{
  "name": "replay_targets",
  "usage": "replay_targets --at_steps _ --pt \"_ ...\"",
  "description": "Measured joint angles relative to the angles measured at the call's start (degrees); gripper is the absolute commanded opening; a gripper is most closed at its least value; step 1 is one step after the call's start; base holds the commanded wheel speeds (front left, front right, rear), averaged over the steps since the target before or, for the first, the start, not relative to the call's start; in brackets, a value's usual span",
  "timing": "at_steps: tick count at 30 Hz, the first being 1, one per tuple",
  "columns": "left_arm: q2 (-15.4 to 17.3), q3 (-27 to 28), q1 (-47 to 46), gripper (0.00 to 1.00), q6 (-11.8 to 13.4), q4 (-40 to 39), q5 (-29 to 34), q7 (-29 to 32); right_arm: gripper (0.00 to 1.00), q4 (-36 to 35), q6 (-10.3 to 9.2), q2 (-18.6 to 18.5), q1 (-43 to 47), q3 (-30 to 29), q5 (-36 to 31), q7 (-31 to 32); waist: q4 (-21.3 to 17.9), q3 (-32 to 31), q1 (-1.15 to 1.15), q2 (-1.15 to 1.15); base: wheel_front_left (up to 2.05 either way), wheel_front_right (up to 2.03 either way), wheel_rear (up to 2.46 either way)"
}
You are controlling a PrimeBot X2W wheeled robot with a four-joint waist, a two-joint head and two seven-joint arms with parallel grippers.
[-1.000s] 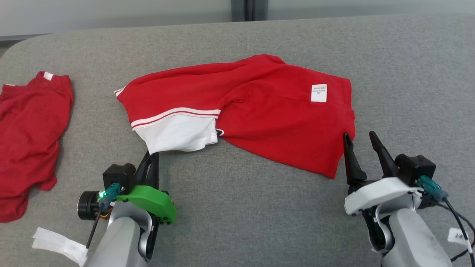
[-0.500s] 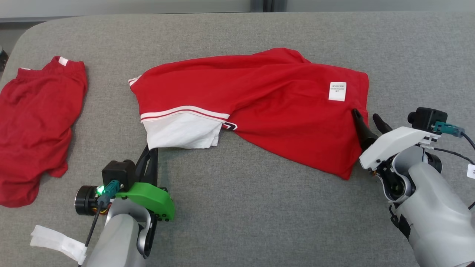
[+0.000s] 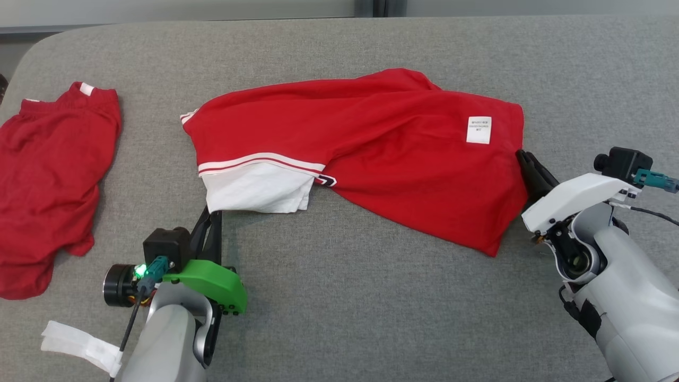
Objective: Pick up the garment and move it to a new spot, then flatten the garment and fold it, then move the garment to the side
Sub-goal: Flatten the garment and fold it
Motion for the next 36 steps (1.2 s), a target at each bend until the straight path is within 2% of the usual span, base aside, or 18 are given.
replay_targets --at_steps 1,2,6,12,13,14,15,16,17,23,28,33,36 --pt "0.00 0.01 -0.01 0.00 -0.01 0.02 0.21 0.00 0.38 0.30 0.00 -0.27 0.00 0.18 0.79 0.08 0.03 -0.03 0.00 0.00 0.00 0.00 0.00" --pt "-0.01 0.00 -0.02 0.00 -0.02 0.03 0.27 0.00 1.00 0.63 0.00 -0.59 0.00 0.23 1.38 0.21 0.08 -0.05 0.00 0.00 0.00 0.00 0.00" --pt "-0.10 -0.12 -0.08 0.00 -0.24 -0.01 0.73 0.00 1.00 2.00 -0.01 -2.50 -0.07 0.22 5.00 3.04 0.51 0.13 0.00 0.00 0.00 0.00 0.00" --pt "-0.22 -0.22 -0.15 0.00 -0.53 0.14 1.11 0.00 1.00 0.26 -0.01 -3.60 -0.63 -0.44 13.85 10.57 1.39 0.58 0.00 0.00 0.00 0.00 0.00" --pt "-0.23 -0.22 -0.15 0.00 -0.57 0.20 1.21 0.00 0.85 -0.02 -0.01 -3.74 -0.63 -0.69 15.13 11.28 1.52 0.58 0.00 0.00 0.00 0.00 0.00" --pt "-0.25 -0.21 -0.16 0.00 -0.58 0.24 1.21 0.00 0.41 -0.23 -0.01 -3.81 -0.63 -1.05 16.46 11.92 1.62 0.55 0.00 0.00 0.00 0.00 0.00" --pt "-0.25 -0.19 -0.16 0.00 -0.58 0.29 1.22 0.00 0.30 -0.27 -0.01 -3.83 -0.62 -1.21 17.60 12.73 1.68 0.49 0.00 0.00 0.00 0.00 0.00" --pt "-0.26 -0.18 -0.16 0.00 -0.58 0.35 1.26 0.00 0.07 -0.49 -0.01 -3.87 -0.58 -1.19 18.14 13.24 1.70 0.43 0.00 0.00 0.00 0.00 0.00" --pt "-0.27 -0.16 -0.16 0.00 -0.58 0.43 1.30 0.00 0.00 -0.90 -0.01 -3.85 -0.52 -1.32 19.00 13.43 1.72 0.33 0.00 0.00 0.00 0.00 0.00" --pt "-0.32 0.26 -0.20 0.00 -0.58 -0.26 1.77 0.00 0.00 -5.92 -0.01 -5.79 0.57 -0.90 20.62 12.25 1.60 -0.35 0.00 0.00 0.00 0.00 0.00" --pt "0.31 1.03 -1.52 0.00 -1.33 -4.88 1.82 0.00 0.00 -13.11 -0.01 -9.93 1.75 0.08 20.62 10.65 1.01 -1.01 0.00 0.00 0.00 0.00 0.00" --pt "4.76 0.96 -10.06 0.00 -2.55 -8.79 2.00 0.29 0.00 -18.97 -0.01 -15.86 -0.66 1.03 18.37 10.38 0.22 -1.03 0.00 0.00 0.00 0.00 0.00" --pt "7.19 1.21 -17.08 0.00 -3.03 -11.09 0.42 2.83 0.00 -21.91 -0.01 -19.25 -3.75 1.58 15.51 9.79 -0.17 -0.77 0.00 0.00 0.00 0.00 0.00"
